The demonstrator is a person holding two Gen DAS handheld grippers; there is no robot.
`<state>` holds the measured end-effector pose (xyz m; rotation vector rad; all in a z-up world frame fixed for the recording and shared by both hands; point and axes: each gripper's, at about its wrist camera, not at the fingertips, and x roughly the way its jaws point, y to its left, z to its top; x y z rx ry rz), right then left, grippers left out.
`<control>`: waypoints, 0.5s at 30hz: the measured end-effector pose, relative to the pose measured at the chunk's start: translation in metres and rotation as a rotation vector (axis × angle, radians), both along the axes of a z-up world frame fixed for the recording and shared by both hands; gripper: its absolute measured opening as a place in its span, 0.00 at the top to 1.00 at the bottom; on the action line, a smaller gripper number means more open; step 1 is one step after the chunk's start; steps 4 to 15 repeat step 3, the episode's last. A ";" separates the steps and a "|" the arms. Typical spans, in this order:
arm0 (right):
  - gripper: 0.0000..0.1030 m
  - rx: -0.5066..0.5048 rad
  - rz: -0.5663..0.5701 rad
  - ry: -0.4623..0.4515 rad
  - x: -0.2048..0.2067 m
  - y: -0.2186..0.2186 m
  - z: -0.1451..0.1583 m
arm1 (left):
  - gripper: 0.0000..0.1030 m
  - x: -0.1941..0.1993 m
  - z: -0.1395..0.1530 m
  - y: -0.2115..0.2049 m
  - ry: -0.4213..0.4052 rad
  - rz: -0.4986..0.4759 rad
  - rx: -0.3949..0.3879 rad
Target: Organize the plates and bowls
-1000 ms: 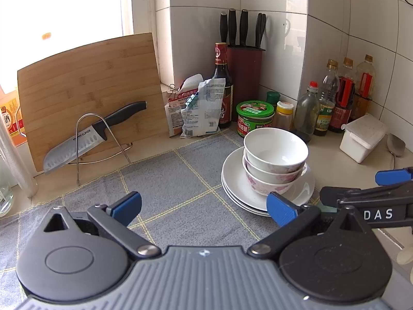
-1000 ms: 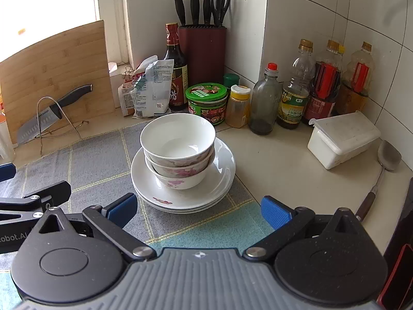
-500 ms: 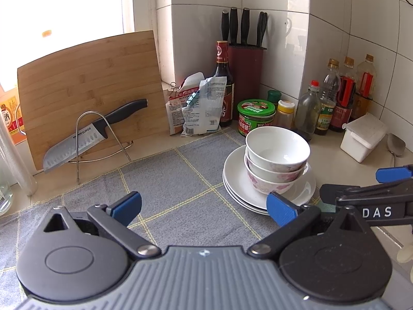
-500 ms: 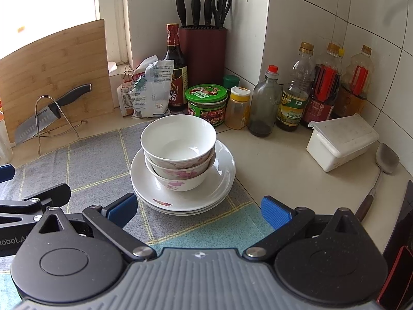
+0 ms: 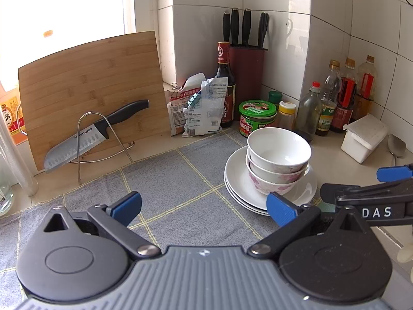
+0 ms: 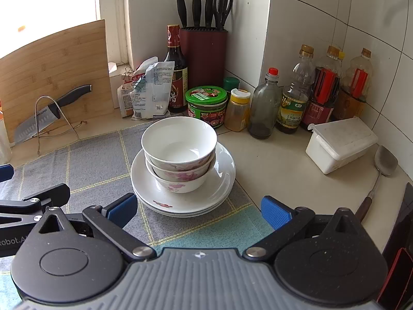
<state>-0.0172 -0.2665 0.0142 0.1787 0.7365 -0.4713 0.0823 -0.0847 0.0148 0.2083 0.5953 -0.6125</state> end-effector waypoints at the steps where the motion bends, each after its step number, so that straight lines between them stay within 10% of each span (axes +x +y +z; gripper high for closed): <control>1: 0.00 -0.002 0.000 0.000 0.000 0.000 0.000 | 0.01 0.000 0.000 0.000 0.001 0.000 0.000; 15: 0.00 -0.003 0.000 0.001 0.000 0.000 0.000 | 0.01 0.000 0.000 0.000 -0.001 -0.001 0.000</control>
